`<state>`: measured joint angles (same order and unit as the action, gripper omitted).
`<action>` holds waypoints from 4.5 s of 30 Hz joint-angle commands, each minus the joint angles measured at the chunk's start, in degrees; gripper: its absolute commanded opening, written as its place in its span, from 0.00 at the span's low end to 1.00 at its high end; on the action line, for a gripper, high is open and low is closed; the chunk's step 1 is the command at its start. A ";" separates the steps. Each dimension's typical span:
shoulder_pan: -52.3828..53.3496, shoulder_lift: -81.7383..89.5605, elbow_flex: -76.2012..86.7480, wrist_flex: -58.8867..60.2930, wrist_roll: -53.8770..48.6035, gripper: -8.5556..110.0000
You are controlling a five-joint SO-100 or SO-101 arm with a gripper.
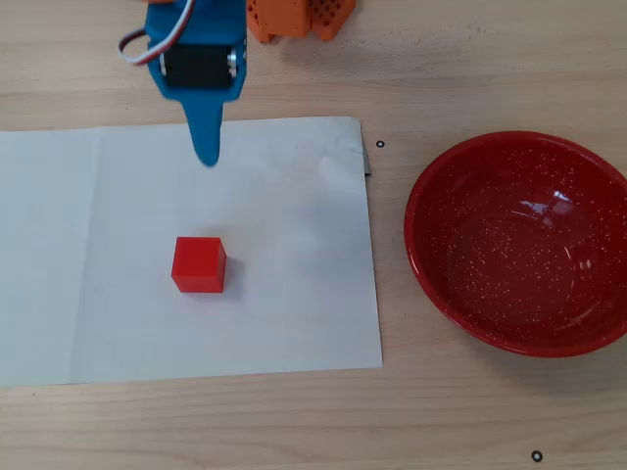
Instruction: Grasp the red cube and put it in the red bowl
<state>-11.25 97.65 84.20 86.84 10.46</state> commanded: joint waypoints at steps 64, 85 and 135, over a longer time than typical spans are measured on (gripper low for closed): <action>-2.02 -35.42 -29.71 -5.19 4.04 0.57; -2.20 -37.62 -29.88 -5.54 4.66 0.50; -1.23 -35.60 -40.69 3.78 2.46 0.08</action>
<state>-14.15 53.53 50.27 88.68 14.68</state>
